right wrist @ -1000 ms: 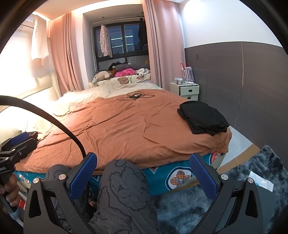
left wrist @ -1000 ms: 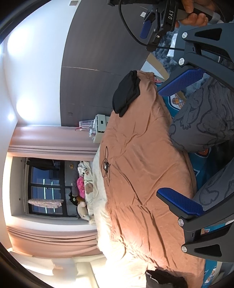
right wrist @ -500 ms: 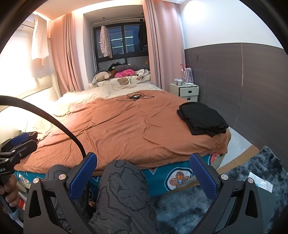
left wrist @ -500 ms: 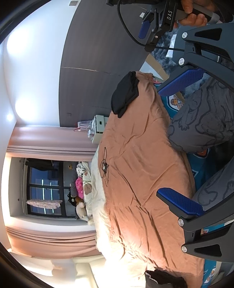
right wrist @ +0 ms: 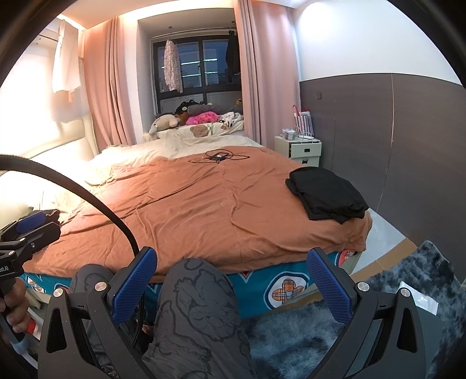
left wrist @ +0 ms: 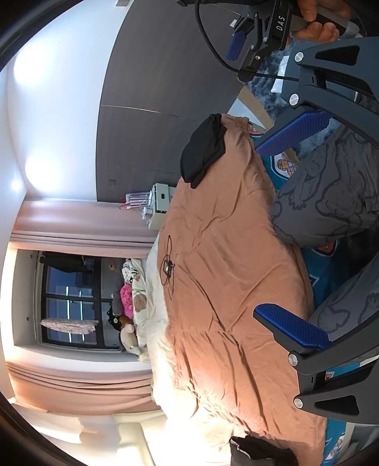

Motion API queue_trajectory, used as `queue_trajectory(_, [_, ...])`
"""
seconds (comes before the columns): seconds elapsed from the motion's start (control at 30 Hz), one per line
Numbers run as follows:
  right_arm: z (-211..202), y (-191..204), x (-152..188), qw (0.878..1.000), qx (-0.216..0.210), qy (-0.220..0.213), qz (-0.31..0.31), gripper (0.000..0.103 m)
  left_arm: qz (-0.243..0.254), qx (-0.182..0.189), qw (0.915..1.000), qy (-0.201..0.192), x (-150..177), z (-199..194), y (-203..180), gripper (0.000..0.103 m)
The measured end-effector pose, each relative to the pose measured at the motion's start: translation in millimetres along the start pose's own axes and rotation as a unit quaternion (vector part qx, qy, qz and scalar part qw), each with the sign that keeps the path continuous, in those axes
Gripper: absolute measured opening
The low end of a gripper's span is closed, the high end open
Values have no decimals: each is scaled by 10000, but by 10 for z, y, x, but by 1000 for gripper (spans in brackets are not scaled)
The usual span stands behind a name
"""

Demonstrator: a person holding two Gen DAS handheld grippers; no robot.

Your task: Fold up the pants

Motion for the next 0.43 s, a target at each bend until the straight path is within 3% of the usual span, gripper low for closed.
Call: queue_trajectory(0.43, [9, -64, 1, 10000, 17, -29, -38, 103, 33, 16, 10000, -19, 4, -24, -13, 102])
Point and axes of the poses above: each gripper's, at about its wrist camera, not at the fingertips, and z roughly the way its jaws point, y to its left, x to its underside, the point moved 5 cm from there along z, roughly the way its jaws point, and after that the axes turned 9 degrees about -x, right-handed, at the moved point
